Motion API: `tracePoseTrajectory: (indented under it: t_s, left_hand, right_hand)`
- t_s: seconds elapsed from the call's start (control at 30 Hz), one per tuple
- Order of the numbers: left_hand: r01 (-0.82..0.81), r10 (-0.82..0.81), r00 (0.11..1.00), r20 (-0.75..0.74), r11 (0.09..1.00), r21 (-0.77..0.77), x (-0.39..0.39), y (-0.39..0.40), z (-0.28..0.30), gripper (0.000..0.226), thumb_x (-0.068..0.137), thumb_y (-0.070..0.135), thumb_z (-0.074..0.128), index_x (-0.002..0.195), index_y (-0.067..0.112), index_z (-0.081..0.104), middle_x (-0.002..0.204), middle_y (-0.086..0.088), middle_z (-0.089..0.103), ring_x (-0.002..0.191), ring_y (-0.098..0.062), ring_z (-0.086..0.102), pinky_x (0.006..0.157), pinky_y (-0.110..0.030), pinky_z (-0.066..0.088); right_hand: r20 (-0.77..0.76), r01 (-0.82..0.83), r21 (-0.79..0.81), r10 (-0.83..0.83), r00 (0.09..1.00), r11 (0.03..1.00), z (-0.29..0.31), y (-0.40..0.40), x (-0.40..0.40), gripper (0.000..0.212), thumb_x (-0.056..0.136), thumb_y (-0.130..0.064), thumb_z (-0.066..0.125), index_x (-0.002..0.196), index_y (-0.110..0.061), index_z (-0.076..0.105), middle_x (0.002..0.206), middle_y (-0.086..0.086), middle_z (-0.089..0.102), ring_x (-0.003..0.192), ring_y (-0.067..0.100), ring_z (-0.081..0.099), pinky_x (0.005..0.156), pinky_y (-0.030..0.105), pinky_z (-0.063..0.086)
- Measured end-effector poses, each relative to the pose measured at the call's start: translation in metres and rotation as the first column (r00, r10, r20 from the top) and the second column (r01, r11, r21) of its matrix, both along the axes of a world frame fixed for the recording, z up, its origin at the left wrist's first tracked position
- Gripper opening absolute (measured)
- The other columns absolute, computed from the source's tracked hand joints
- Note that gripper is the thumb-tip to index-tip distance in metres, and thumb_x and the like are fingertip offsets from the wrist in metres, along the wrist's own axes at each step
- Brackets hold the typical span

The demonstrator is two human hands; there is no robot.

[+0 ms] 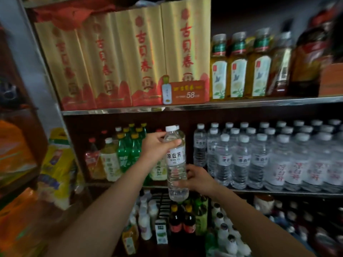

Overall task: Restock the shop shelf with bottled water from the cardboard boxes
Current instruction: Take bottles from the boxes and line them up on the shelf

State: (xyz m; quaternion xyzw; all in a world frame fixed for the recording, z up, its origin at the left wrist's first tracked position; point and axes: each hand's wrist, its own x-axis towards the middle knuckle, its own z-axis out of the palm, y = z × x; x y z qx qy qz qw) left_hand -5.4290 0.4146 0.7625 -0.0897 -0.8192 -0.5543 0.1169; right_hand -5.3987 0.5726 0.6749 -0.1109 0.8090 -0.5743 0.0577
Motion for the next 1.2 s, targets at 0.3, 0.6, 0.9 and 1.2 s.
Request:
tracePoseTrajectory:
  t_s: [0.3,0.6,0.9,1.2]
  left_hand:
    - [0.029,-0.028,0.999,0.027,0.999,-0.035,-0.035,0.078,-0.034,0.034,0.065,0.033,0.084,0.094,0.019,0.072,0.087,0.007,0.072,0.087,-0.012,0.068,0.068,-0.024,0.05]
    - [-0.012,0.012,0.999,0.03,1.0,-0.015,-0.068,0.113,-0.082,0.047,0.07,0.025,0.082,0.113,0.017,0.064,0.1,0.007,0.07,0.093,-0.012,0.065,0.086,-0.036,0.054]
    - [-0.042,0.043,0.999,-0.033,0.998,0.039,-0.105,0.138,-0.083,0.043,0.076,0.021,0.078,0.115,0.016,0.061,0.092,0.011,0.062,0.093,-0.014,0.063,0.083,-0.03,0.051]
    - [-0.033,0.031,0.999,0.036,0.997,0.067,-0.14,0.142,-0.083,0.052,0.077,0.026,0.076,0.124,0.019,0.054,0.102,0.01,0.058,0.098,-0.016,0.059,0.091,-0.04,0.051]
  right_hand:
    - [-0.084,0.34,0.073,-0.334,0.939,0.938,-0.038,0.05,-0.025,0.051,0.062,-0.023,0.088,0.1,-0.018,0.056,0.097,-0.004,0.066,0.089,0.017,0.064,0.077,0.033,0.056]
    - [-0.21,0.572,0.248,-0.533,0.82,0.782,-0.077,0.045,-0.051,0.035,0.076,-0.028,0.074,0.105,-0.018,0.056,0.099,-0.003,0.067,0.089,0.017,0.065,0.076,0.034,0.054]
    - [-0.237,0.619,0.323,-0.572,0.785,0.716,-0.092,0.032,-0.089,0.02,0.094,-0.004,0.045,0.112,-0.011,0.051,0.083,0.003,0.063,0.063,0.014,0.049,0.05,0.021,0.038]
    - [-0.194,0.628,0.21,-0.597,0.778,0.749,-0.105,0.032,-0.117,0.018,0.092,-0.003,0.043,0.095,-0.008,0.06,0.081,0.005,0.06,0.072,0.016,0.054,0.064,0.025,0.042]
